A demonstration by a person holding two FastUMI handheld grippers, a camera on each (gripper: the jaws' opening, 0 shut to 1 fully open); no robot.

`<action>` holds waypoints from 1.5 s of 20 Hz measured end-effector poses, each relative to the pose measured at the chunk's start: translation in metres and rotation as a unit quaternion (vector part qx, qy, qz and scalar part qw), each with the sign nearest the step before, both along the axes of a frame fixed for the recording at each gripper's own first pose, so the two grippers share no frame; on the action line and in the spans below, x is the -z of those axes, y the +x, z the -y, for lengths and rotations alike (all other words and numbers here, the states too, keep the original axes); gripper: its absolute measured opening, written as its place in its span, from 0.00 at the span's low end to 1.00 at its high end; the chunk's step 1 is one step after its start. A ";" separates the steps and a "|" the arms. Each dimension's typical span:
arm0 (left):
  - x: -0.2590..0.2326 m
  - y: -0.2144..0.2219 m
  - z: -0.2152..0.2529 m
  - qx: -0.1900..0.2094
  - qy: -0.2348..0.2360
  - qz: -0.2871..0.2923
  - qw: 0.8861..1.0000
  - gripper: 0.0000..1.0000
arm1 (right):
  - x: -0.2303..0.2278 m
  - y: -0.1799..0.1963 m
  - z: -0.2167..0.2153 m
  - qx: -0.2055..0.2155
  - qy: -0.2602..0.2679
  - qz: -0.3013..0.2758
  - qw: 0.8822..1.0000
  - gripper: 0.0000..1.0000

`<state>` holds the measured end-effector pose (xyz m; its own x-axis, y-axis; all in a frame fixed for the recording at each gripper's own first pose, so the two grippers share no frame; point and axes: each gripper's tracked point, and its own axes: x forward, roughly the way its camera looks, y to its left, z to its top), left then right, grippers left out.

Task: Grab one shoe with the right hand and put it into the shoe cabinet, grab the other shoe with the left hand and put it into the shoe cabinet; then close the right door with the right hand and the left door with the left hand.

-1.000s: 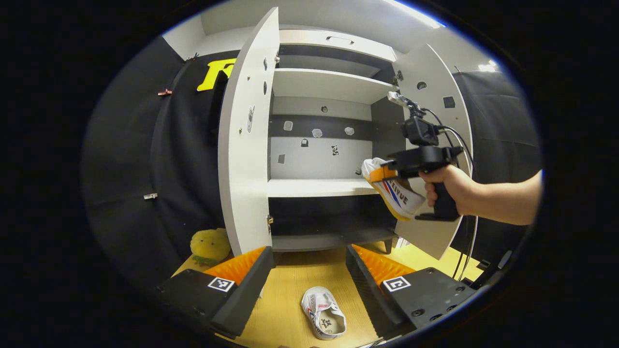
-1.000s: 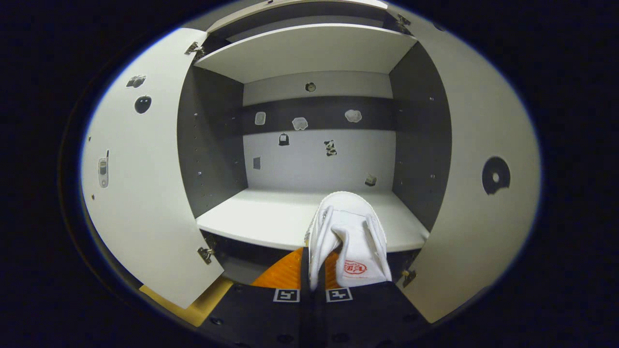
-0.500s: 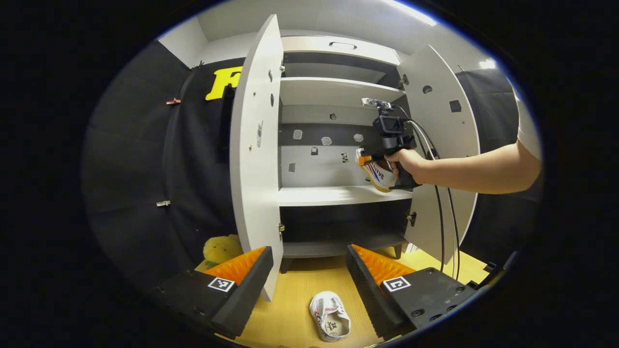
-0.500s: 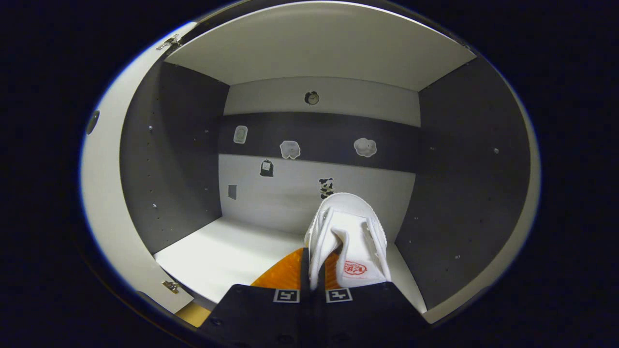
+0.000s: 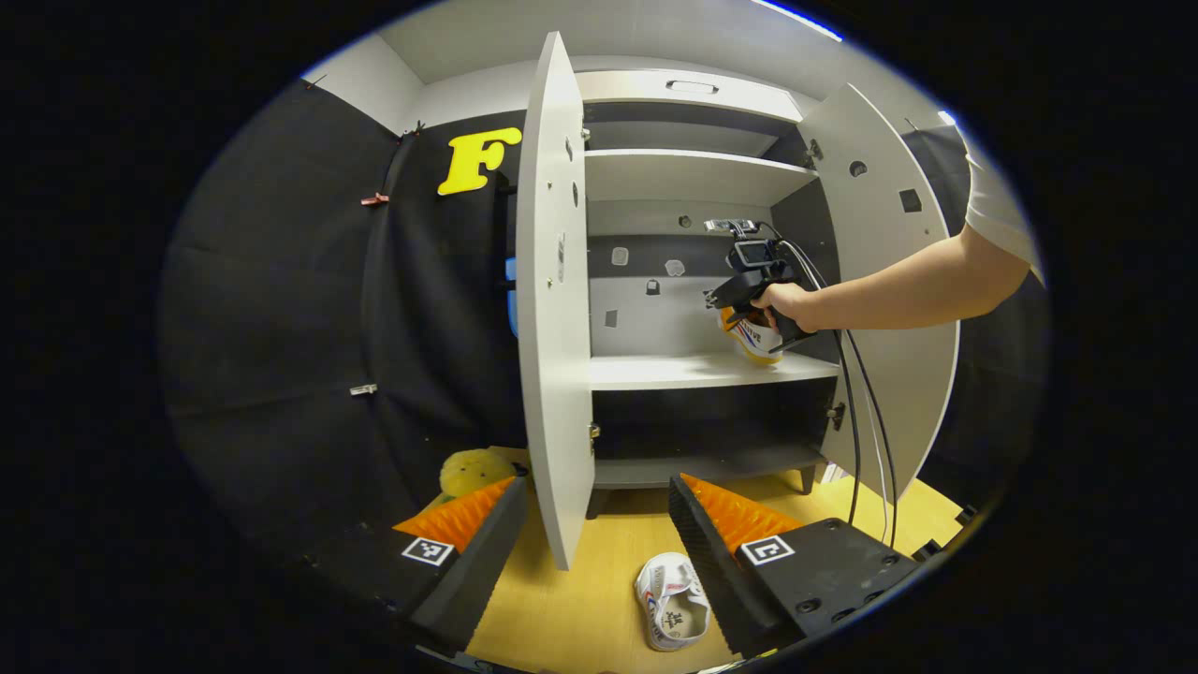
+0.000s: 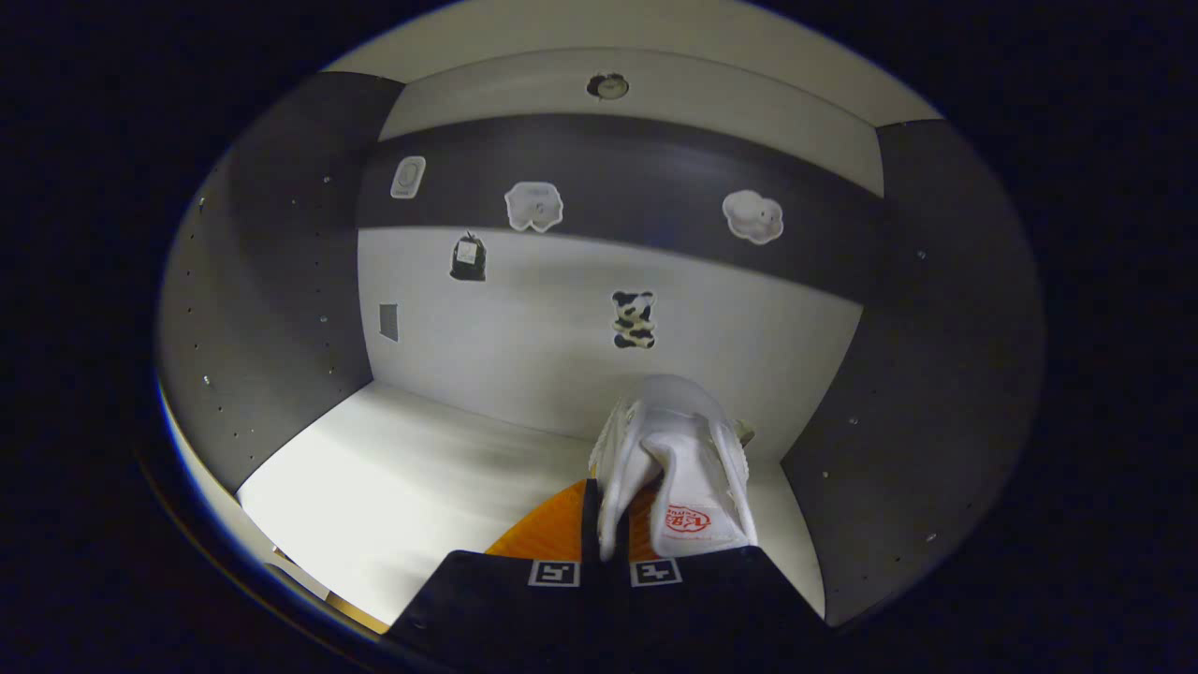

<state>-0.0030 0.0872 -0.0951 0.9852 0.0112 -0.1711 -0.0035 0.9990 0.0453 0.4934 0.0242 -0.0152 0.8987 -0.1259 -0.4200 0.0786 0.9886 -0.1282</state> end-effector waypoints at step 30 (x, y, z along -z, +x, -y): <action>0.130 -0.009 0.003 0.053 -0.062 -0.117 0.990 0.95 | -0.019 -0.294 -0.041 -0.090 0.084 0.155 0.980 0.98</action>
<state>-0.0121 0.0839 -0.2249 0.9134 -0.1247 -0.3876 0.0967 0.9911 -0.0910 0.1997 0.0651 0.0043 0.9877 0.0935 -0.1252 -0.0891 0.9952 0.0404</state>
